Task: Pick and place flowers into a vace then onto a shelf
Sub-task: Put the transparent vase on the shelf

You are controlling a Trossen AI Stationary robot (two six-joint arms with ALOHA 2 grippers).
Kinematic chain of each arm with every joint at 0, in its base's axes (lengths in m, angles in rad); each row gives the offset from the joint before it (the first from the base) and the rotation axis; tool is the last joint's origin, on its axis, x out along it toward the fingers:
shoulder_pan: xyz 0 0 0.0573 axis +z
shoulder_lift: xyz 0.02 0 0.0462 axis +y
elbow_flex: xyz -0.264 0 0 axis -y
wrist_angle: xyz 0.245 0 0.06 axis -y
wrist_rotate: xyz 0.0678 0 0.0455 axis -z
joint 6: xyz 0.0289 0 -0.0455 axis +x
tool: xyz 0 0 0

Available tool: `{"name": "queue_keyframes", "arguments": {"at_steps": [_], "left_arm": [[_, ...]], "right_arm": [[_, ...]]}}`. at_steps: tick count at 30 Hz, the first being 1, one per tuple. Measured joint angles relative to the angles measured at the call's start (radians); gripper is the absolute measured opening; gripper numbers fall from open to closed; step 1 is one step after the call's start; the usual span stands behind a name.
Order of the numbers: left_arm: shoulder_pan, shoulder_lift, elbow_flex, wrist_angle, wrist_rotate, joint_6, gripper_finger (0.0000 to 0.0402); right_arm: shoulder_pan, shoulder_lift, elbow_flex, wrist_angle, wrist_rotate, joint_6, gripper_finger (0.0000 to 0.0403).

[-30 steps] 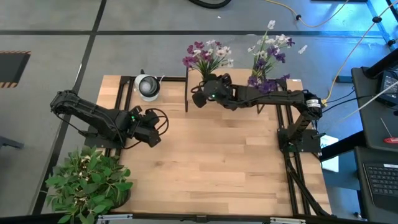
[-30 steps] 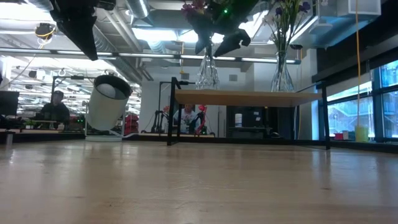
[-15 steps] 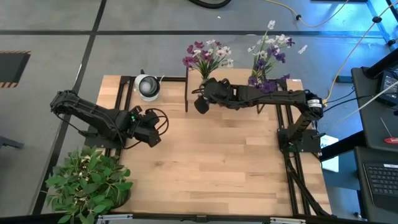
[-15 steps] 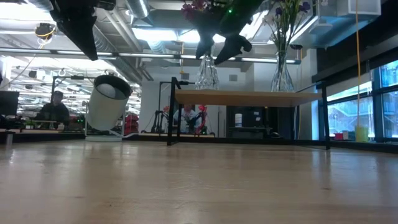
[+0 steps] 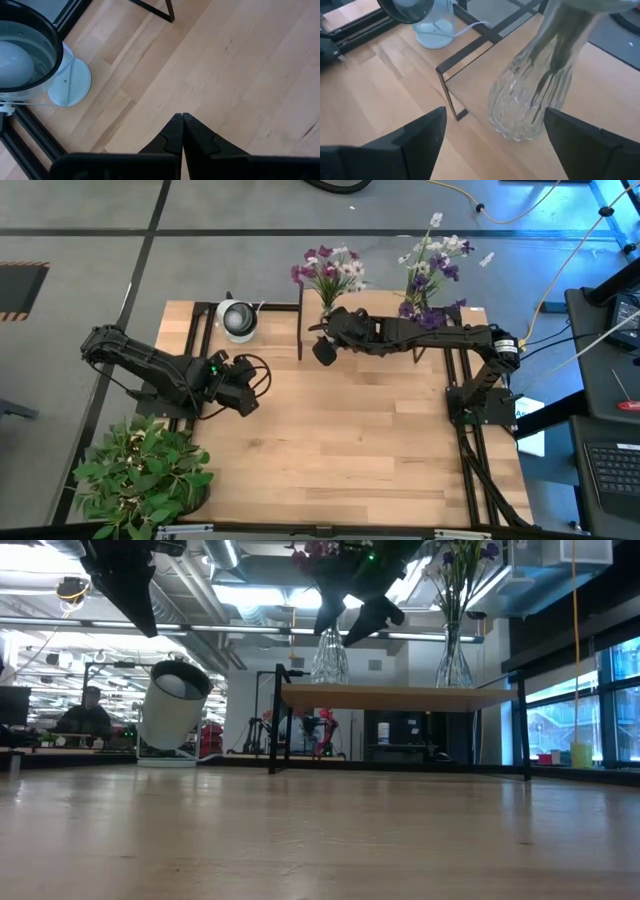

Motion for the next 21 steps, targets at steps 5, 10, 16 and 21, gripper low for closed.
{"name": "queue_keyframes", "arguments": {"at_steps": [5, 10, 16, 21], "left_arm": [[0.0, 0.0, 0.0, 0.0, 0.0, 0.013, 0.0004], [0.0, 0.0, 0.0, 0.0, 0.028, 0.026, 0.0004], [0.001, 0.0, 0.0, 0.0, 0.044, 0.026, 0.0004], [0.001, 0.0, 0.0, 0.0, 0.044, 0.026, 0.0004]], "right_arm": [[0.0, 0.0, 0.0, -0.023, -0.012, 0.056, 0.0335], [0.0, 0.0, 0.0, -0.07, -0.09, 0.126, 0.0335], [0.0, 0.0, 0.0, -0.06, -0.139, 0.131, 0.0335], [-0.016, 0.0, 0.0, 0.03, -0.138, 0.122, 0.0335]]}}
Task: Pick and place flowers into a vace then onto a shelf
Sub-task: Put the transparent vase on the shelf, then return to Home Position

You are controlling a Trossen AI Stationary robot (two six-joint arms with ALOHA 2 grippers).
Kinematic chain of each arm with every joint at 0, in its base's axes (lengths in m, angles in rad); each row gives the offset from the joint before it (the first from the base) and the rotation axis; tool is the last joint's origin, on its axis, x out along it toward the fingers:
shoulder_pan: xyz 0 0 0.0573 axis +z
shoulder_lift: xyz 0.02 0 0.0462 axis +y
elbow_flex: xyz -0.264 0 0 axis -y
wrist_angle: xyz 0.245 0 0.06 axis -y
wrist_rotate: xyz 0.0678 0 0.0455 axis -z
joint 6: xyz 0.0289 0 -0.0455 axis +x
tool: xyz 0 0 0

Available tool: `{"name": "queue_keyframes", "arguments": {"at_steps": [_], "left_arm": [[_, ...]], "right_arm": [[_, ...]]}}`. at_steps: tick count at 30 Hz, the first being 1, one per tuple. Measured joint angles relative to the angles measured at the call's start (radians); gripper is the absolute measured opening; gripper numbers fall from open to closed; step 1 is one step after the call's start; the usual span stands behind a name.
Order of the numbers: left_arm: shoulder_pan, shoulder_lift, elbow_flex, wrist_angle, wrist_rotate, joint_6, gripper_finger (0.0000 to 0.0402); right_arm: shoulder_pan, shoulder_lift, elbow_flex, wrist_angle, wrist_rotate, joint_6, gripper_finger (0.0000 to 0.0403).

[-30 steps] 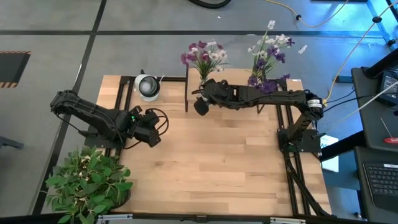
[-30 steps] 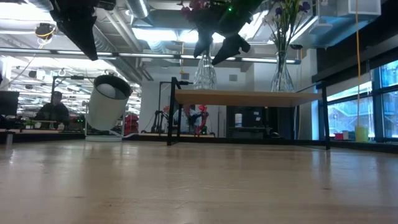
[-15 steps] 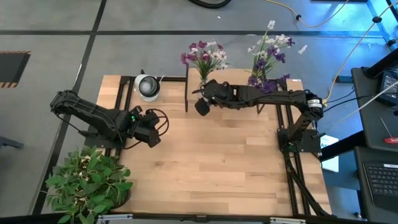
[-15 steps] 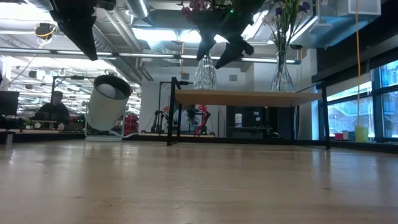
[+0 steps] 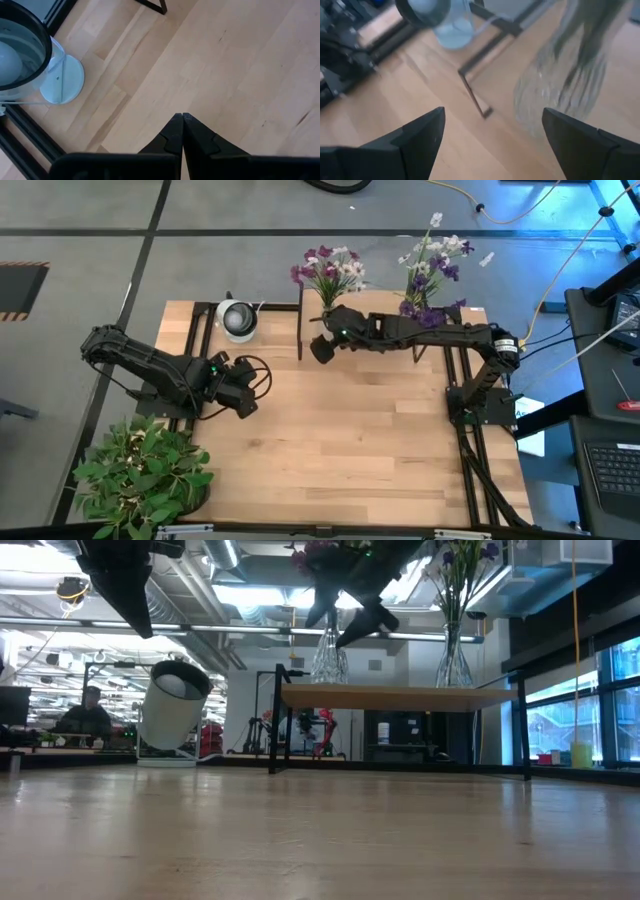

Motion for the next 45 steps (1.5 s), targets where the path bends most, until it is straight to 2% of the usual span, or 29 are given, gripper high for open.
{"name": "queue_keyframes", "arguments": {"at_steps": [5, 19, 22, 28, 37, 42, 45], "left_arm": [[0.0, 0.0, 0.0, 0.0, 0.0, -0.001, 0.0004], [0.02, 0.0, 0.0, 0.015, 0.009, -0.008, 0.0004], [0.031, 0.0, 0.0, 0.025, 0.013, -0.008, 0.0004], [0.04, 0.0, 0.0, 0.038, 0.048, 0.026, 0.0004], [0.04, 0.0, 0.0, 0.043, 0.067, 0.026, 0.0004], [0.04, 0.0, 0.0, 0.043, 0.069, 0.026, 0.0004], [0.04, 0.0, 0.0, 0.043, 0.069, 0.026, 0.0004]], "right_arm": [[-0.019, 0.0, 0.0, 0.06, 0.0, -0.047, 0.0335], [-0.061, 0.002, 0.0, 0.048, -0.002, -0.084, 0.0335], [-0.046, 0.002, 0.0, 0.042, -0.042, -0.103, 0.0335], [-0.013, 0.002, 0.0, -0.042, -0.109, -0.101, 0.0335], [0.049, 0.002, 0.0, -0.249, -0.299, -0.097, 0.0335], [0.107, 0.002, 0.0, -0.398, -0.306, -0.053, 0.0335], [0.164, 0.002, 0.0, -0.429, -0.308, -0.046, 0.0335]]}}
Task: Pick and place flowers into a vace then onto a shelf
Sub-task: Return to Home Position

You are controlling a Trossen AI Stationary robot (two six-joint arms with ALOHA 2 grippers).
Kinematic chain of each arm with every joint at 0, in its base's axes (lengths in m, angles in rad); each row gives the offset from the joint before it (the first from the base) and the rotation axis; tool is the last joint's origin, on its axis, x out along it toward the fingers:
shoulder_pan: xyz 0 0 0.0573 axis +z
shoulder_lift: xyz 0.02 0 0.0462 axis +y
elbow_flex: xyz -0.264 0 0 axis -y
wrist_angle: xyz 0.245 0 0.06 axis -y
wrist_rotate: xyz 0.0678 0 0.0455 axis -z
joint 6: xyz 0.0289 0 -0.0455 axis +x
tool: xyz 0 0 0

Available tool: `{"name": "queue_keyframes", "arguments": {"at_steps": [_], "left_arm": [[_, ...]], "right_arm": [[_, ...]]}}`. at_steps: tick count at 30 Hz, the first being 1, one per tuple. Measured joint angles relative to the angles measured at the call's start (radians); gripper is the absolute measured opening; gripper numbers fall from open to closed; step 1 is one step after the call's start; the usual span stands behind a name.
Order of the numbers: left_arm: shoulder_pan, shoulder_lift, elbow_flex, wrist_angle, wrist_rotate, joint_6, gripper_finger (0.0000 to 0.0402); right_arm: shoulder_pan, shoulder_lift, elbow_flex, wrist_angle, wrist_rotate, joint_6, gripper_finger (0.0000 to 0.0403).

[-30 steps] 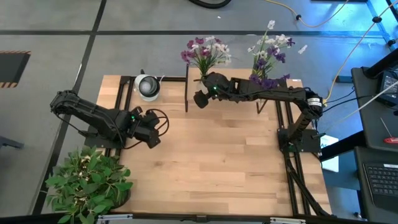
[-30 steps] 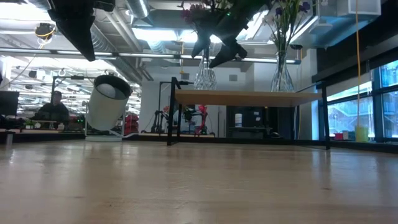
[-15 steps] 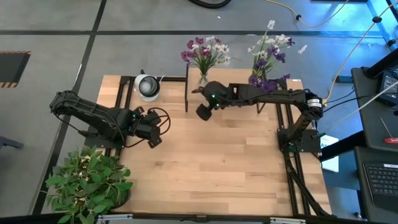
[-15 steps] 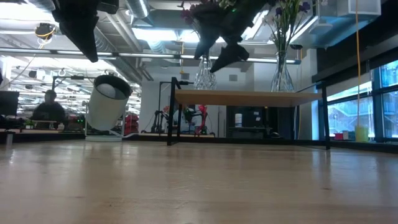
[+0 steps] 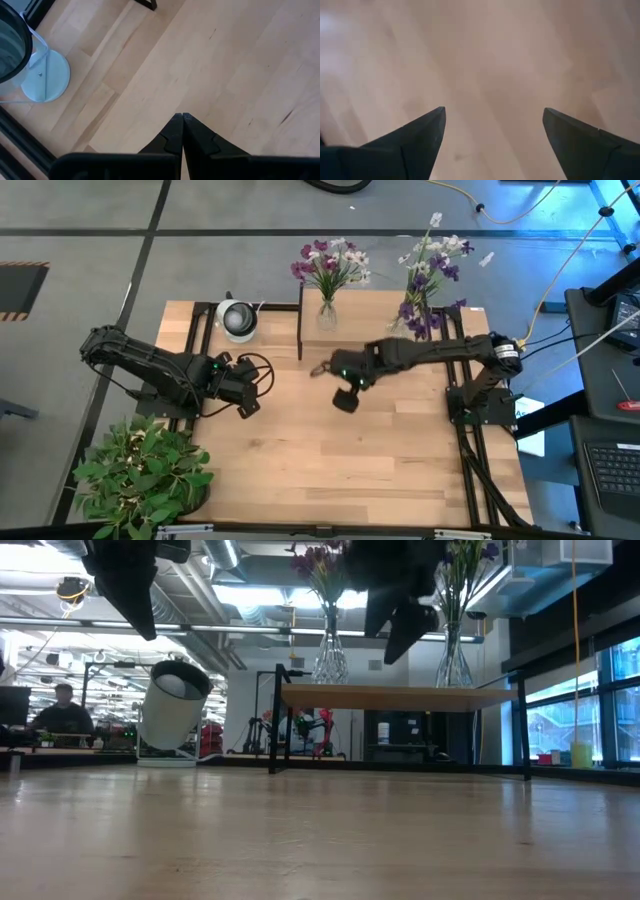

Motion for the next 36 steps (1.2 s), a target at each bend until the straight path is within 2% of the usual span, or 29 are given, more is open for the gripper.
{"name": "queue_keyframes", "arguments": {"at_steps": [13, 18, 22, 27, 31, 36], "left_arm": [[-0.021, -0.004, 0.0, 0.021, -0.01, -0.008, 0.0004], [-0.075, -0.072, 0.0, 0.189, -0.033, 0.086, 0.0004], [-0.106, -0.168, 0.0, 0.365, -0.03, 0.242, 0.0002], [-0.112, -0.292, 0.0, 0.517, -0.024, 0.376, 0.0002], [-0.112, -0.372, -0.001, 0.562, -0.01, 0.44, 0.0001], [-0.108, -0.462, -0.06, 0.687, -0.011, 0.521, 0.0003]], "right_arm": [[0.341, -0.013, 0.0, 0.022, -0.048, 0.036, 0.0335], [0.476, -0.084, 0.0, 0.144, 0.041, 0.024, 0.0335], [0.555, -0.19, 0.0, 0.192, 0.157, 0.019, 0.0335], [0.623, -0.359, -0.05, 0.243, 0.369, -0.031, 0.0335], [0.635, -0.501, -0.178, 0.365, 0.393, -0.107, 0.0335], [0.634, -0.698, -0.403, 0.508, 0.387, -0.131, 0.0335]]}}
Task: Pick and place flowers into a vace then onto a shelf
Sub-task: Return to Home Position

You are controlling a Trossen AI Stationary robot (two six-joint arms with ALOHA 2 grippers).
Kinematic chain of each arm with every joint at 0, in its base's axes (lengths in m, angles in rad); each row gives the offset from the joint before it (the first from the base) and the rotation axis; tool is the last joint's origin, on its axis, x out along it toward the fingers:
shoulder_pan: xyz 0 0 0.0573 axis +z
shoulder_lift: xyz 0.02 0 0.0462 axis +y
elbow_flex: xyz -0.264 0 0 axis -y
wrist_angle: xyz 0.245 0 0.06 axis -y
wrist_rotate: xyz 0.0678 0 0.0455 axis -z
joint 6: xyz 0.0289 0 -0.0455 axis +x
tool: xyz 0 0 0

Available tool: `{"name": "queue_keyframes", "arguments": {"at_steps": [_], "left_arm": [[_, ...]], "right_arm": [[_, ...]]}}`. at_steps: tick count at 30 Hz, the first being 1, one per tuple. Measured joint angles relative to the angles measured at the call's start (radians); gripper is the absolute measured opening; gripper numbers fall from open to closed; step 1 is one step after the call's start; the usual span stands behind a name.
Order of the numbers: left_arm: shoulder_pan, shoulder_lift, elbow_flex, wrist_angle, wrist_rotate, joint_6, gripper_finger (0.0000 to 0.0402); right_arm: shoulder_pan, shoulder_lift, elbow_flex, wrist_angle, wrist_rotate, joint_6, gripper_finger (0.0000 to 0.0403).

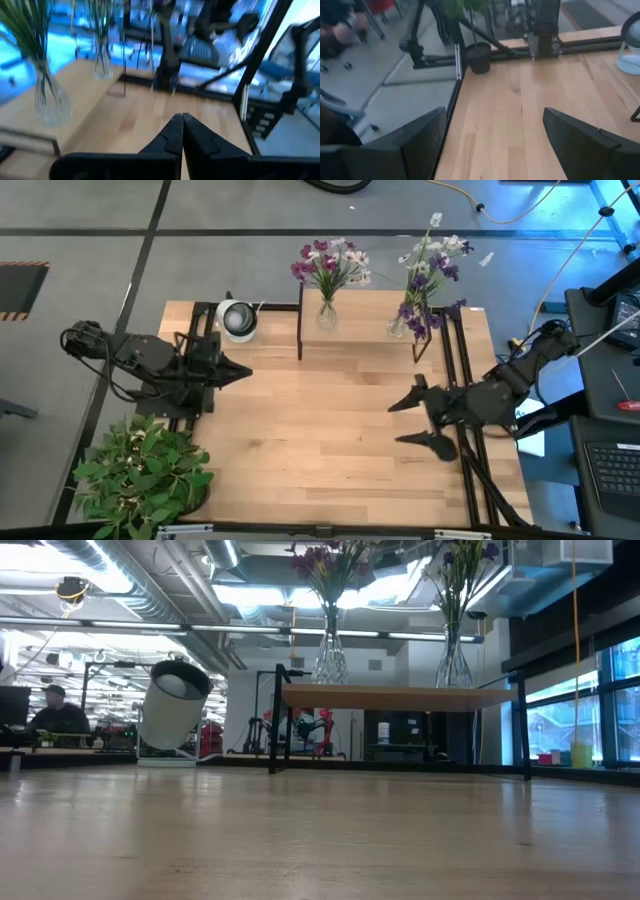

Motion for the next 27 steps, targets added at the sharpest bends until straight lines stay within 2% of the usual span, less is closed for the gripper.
{"name": "queue_keyframes", "arguments": {"at_steps": [4, 10, 17, 21, 27], "left_arm": [[0.017, -0.074, -0.119, 0.181, 0.03, 0.085, 0.0002], [0.059, -0.206, -0.312, 0.375, 0.036, 0.096, 0.0002], [0.099, -0.349, -0.433, 0.435, 0.027, 0.097, 0.0003], [0.128, -0.416, -0.479, 0.444, 0.025, 0.099, 0.0001], [0.165, -0.508, -0.549, 0.466, 0.02, 0.095, 0.0002]], "right_arm": [[0.0, -0.167, -0.185, 0.139, -0.001, -0.024, 0.0335], [-0.029, -0.382, -0.401, 0.293, -0.001, -0.028, 0.0335], [-0.105, -0.529, -0.598, 0.392, -0.004, -0.025, 0.0335], [-0.156, -0.609, -0.669, 0.395, -0.045, -0.027, 0.0335], [-0.215, -0.775, -0.753, 0.398, -0.053, -0.035, 0.0335]]}}
